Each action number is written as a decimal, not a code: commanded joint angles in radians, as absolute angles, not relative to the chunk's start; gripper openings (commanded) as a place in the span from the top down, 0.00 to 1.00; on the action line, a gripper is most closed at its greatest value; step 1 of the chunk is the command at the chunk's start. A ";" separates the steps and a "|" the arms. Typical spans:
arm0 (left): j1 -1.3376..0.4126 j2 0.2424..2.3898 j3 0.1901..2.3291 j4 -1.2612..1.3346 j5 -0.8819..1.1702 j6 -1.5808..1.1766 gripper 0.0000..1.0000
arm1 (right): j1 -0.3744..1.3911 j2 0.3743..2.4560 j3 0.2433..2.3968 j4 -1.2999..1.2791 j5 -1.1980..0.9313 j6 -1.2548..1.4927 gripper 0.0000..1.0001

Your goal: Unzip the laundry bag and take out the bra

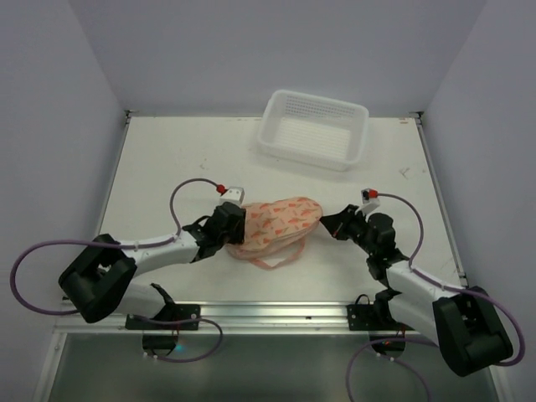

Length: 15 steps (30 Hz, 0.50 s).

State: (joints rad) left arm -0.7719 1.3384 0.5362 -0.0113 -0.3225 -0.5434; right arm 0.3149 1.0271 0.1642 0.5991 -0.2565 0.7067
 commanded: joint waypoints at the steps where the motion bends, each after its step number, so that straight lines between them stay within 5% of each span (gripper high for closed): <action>1: -0.723 1.419 0.638 0.109 -0.316 -0.499 0.54 | 0.322 0.997 0.134 0.667 -0.314 0.709 1.00; 15: -0.644 1.717 1.023 0.126 -0.163 -0.174 0.46 | 0.636 1.017 0.149 0.709 -0.190 0.738 1.00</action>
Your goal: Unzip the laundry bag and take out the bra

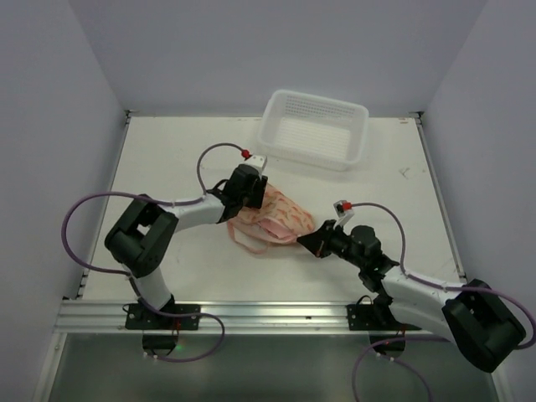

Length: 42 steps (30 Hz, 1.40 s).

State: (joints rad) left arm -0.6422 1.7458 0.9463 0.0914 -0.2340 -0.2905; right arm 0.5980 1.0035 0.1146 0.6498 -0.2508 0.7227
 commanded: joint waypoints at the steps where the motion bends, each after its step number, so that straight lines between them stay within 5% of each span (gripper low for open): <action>1: -0.644 1.692 1.022 0.123 -0.146 -0.155 0.45 | 0.641 1.023 0.153 0.704 -0.186 0.738 1.00; 9: -0.678 1.382 0.976 -0.055 0.038 -0.046 0.35 | 0.658 1.132 0.195 0.756 -0.176 0.733 1.00; 17: -0.930 1.283 0.868 -0.097 0.008 0.176 0.27 | 0.669 1.166 0.235 0.766 -0.210 0.738 1.00; 27: -1.106 1.319 0.787 -0.028 -0.182 0.423 0.22 | 0.678 1.143 0.259 0.742 -0.216 0.741 1.00; 42: -1.134 1.399 0.746 0.192 -0.291 0.520 0.20 | 0.680 1.052 0.259 0.676 -0.248 0.719 1.00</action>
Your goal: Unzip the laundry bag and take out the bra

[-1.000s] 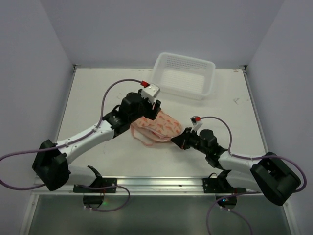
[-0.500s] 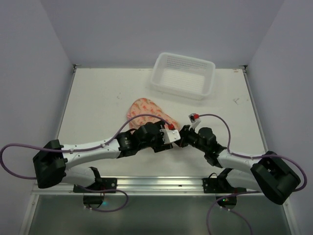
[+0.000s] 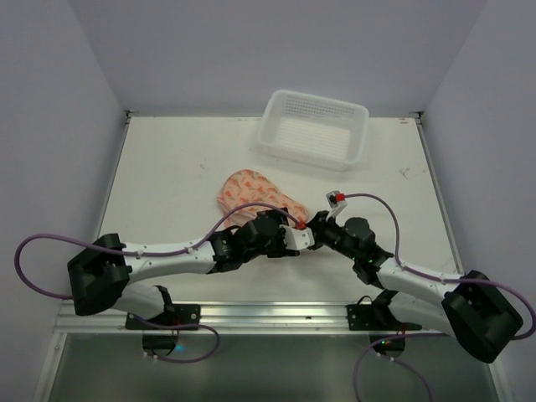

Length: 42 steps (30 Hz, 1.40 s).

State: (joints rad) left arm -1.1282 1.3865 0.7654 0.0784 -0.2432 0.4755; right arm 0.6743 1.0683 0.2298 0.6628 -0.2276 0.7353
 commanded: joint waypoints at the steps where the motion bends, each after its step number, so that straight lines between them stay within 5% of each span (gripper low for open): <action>1: -1.132 1.407 0.741 0.202 -0.298 0.525 0.20 | 0.680 1.057 0.261 0.676 -0.250 0.719 1.00; 11: -1.132 1.442 0.719 0.255 -0.276 0.540 0.21 | 0.681 1.109 0.261 0.713 -0.276 0.716 1.00; 13: -1.134 1.440 0.713 0.255 -0.262 0.545 0.27 | 0.684 1.115 0.262 0.724 -0.284 0.716 1.00; 14: -1.132 1.440 0.715 0.252 -0.259 0.545 0.33 | 0.684 1.118 0.262 0.729 -0.284 0.718 1.00; 18: -1.132 1.471 0.745 0.184 -0.264 0.531 0.88 | 0.686 1.123 0.265 0.735 -0.285 0.719 1.00; 21: -1.132 1.496 0.746 0.170 -0.301 0.520 1.00 | 0.687 1.129 0.264 0.739 -0.284 0.721 1.00; 42: -1.124 1.235 0.606 0.120 -0.149 0.517 1.00 | 0.474 1.219 0.278 0.718 -0.287 0.664 1.00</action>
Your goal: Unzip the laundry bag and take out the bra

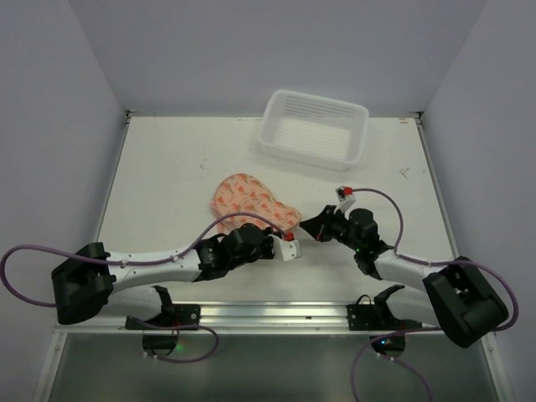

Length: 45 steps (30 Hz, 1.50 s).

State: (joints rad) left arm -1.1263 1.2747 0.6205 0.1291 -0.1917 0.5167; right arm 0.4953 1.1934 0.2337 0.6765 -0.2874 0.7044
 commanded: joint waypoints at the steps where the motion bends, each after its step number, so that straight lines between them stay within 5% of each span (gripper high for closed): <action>1: -1.124 1.229 0.598 0.126 -0.141 0.518 1.00 | 0.471 1.229 0.284 0.721 -0.290 0.663 1.00; 30: -1.126 0.991 0.508 0.222 0.069 0.548 1.00 | 0.327 1.629 0.391 1.064 -0.670 0.637 1.00; 38: -1.124 1.074 0.543 0.225 -0.033 0.506 1.00 | 0.319 1.626 0.380 1.085 -0.658 0.640 1.00; 44: -1.124 1.092 0.545 0.239 -0.023 0.485 0.32 | 0.304 1.585 0.354 1.080 -0.603 0.666 0.93; 45: -1.123 1.095 0.548 0.242 -0.025 0.482 0.28 | 0.296 1.585 0.363 1.065 -0.606 0.667 0.93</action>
State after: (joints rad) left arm -1.1198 1.0912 0.5034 0.1726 -0.0372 0.5003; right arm 0.3107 1.6215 0.3607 1.0298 -0.6586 0.6624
